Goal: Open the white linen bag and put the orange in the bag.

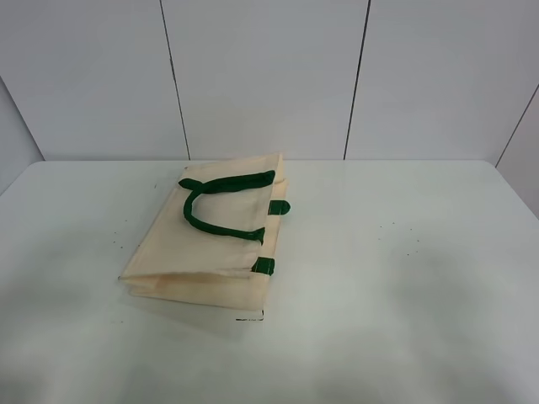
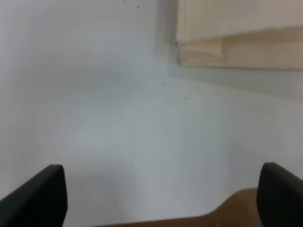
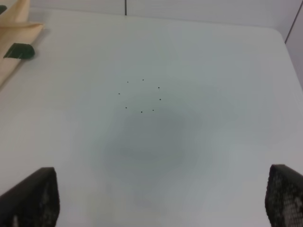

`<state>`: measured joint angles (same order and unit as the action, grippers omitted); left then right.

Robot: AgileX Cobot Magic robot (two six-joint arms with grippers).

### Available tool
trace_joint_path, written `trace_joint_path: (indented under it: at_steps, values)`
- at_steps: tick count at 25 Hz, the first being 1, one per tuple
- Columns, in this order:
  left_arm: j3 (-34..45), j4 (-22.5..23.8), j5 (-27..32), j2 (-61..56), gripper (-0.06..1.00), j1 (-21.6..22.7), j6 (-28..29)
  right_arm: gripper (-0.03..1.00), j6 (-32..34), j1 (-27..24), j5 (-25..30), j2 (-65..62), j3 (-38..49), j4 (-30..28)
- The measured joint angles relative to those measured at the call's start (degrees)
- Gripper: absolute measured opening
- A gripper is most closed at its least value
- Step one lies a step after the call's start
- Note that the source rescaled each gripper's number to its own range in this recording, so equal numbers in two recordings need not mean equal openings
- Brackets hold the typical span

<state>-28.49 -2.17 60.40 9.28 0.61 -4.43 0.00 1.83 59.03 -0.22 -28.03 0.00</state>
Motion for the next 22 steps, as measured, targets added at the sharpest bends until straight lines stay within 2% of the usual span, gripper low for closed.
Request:
trace_joint_path:
  at_steps: [11,22]
  values:
    - [0.0,0.0,0.0,-9.4,0.89,0.1,0.0,1.00,0.0,0.0,0.0,0.0,0.0,0.0]
    - [0.0,0.0,0.1,-9.5,0.89,0.1,0.0,1.00,0.0,0.0,0.0,0.0,0.0,0.0]
